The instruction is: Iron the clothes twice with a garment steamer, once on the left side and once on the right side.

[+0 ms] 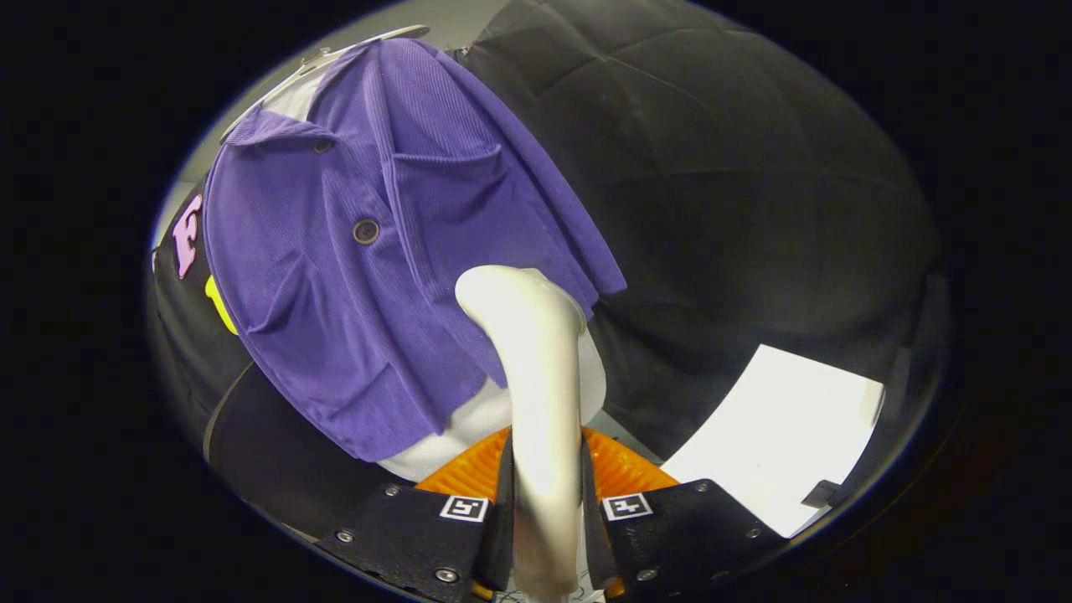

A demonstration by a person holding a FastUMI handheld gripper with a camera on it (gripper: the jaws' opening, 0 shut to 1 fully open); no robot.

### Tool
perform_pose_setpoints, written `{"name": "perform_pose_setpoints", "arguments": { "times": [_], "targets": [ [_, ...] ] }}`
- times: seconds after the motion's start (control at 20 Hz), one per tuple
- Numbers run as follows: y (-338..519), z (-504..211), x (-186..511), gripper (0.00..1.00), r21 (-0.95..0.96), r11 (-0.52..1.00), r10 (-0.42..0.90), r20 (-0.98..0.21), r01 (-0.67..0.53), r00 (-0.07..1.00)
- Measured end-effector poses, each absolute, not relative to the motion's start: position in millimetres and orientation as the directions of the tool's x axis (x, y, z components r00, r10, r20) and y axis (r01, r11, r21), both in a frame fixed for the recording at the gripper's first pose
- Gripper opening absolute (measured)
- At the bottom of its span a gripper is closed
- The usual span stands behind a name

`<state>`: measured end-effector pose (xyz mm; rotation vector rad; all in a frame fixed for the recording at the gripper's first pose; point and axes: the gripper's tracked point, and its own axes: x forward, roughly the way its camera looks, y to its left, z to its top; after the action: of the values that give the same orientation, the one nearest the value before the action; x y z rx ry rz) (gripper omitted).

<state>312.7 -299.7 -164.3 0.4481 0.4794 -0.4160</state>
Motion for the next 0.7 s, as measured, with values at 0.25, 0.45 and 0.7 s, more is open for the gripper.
{"name": "perform_pose_setpoints", "arguments": {
  "times": [0.25, 0.45, 0.7],
  "targets": [
    [-266, -184, 286, 0.35, 0.305, 0.850, -0.204, -0.560, 0.429, 0.803],
    [-220, -165, 264, 0.35, 0.296, 0.898, -0.126, -0.533, 0.325, 0.836],
    [-155, -108, 227, 0.35, 0.269, 0.950, -0.024, -0.442, 0.158, 0.897]
  ]
}}
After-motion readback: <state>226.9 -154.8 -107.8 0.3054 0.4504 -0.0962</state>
